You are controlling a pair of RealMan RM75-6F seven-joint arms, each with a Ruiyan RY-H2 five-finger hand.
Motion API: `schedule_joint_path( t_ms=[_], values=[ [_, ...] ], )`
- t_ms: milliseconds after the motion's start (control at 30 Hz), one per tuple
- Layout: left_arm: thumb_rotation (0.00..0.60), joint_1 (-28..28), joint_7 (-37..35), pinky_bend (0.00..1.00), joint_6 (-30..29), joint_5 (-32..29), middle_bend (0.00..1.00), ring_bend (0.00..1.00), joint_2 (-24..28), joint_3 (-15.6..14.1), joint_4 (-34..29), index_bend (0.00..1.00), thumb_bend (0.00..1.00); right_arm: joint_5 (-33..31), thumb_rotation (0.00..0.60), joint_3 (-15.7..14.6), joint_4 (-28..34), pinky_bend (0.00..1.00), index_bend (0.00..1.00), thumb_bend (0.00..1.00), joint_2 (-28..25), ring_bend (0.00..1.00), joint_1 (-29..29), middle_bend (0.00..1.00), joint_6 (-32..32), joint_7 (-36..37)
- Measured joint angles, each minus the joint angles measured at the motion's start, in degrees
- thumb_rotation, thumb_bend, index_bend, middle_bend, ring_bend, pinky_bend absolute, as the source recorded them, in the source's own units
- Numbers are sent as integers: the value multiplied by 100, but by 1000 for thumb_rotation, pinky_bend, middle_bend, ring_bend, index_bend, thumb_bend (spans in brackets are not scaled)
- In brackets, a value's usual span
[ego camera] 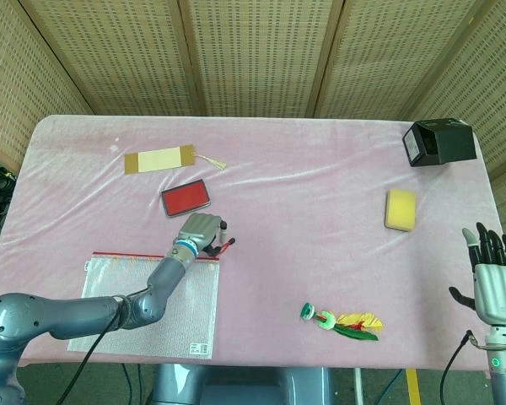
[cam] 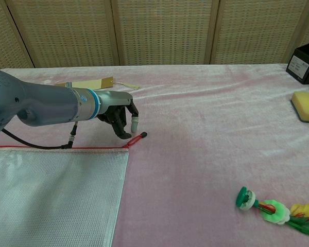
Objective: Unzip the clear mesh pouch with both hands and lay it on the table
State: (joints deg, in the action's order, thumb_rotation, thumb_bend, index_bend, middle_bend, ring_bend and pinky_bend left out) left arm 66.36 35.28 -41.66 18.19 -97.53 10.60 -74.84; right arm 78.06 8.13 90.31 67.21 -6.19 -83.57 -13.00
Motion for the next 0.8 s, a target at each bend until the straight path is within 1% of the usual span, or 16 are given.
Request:
schedule_joint_path(
  t_ms=[500, 800],
  values=[
    [600, 170, -67, 1000, 0, -154, 923, 889, -321, -78, 411, 507, 390, -8, 600, 2, 21, 0, 0, 0, -45, 0, -12, 0, -1, 67],
    [600, 267, -8, 1000, -49, -253, 923, 889, -398, -93, 418, 507, 389, -18, 600, -1, 37, 0, 0, 0, -70, 0, -11, 0, -4, 105]
  ],
)
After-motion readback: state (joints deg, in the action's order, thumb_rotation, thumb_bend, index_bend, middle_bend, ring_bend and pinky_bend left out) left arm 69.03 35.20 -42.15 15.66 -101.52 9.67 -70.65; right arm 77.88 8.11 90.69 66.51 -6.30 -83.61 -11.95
